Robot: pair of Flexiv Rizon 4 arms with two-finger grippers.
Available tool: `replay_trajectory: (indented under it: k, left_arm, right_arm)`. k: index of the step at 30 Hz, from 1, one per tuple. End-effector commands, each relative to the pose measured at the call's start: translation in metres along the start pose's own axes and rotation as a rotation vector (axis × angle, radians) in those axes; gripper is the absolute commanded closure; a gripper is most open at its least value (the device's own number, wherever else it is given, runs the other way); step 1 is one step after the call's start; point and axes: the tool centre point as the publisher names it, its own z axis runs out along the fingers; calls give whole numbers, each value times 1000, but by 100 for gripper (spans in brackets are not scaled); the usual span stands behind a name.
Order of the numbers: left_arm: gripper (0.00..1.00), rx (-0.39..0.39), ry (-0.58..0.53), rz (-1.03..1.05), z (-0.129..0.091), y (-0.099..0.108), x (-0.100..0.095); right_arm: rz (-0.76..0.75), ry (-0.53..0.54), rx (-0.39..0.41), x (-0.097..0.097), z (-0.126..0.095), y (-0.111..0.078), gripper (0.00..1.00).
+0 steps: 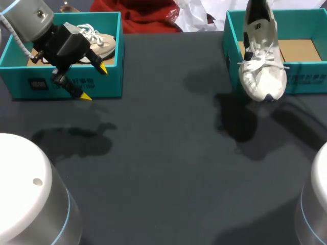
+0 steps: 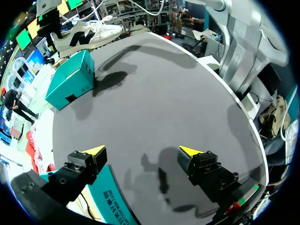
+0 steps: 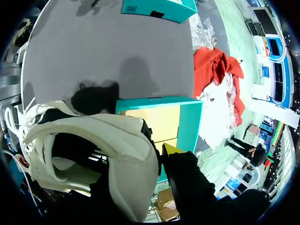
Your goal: Take the shoe out of the shoebox, open the shoe tongue, remove and reinsert the insole, then place the shoe into the shoebox
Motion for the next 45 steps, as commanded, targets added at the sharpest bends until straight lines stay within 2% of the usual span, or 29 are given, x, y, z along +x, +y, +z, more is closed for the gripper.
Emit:
replay_trajectory:
  k: [1,6,14,19,22,25,27,31,35,38,40,45]
  left_arm:
    - [0,0,2,0,1,0,-1]
    - [0,0,2,0,1,0,-1]
    - [0,0,2,0,1,0,-1]
    - [0,0,2,0,1,0,-1]
    - [0,0,2,0,1,0,-1]
    - [0,0,2,0,1,0,-1]
    - [0,0,2,0,1,0,-1]
    - [0,0,2,0,1,0,-1]
    - [0,0,2,0,1,0,-1]
    - [0,0,2,0,1,0,-1]
    - [0,0,2,0,1,0,-1]
    - [0,0,2,0,1,0,-1]
  right_arm:
    - [-17,34,-38,-26,20,-29,100]
    - [-14,36,-71,-51,39,-62,100]
    - [-22,30,-78,-90,61,-119,100]
    - [-21,23,-103,-104,72,-143,100]
    - [75,35,-105,-109,81,-157,100]
    - [239,0,-102,-106,81,-169,100]
    - [350,-12,-61,-103,82,-176,100]
    - [565,-25,-20,-90,86,-190,100]
    - [703,-38,15,-73,84,-208,100]
    - [812,-37,66,-61,82,-215,100]
    - [906,21,115,-54,83,-219,100]
    - [906,21,115,-54,83,-219,100]
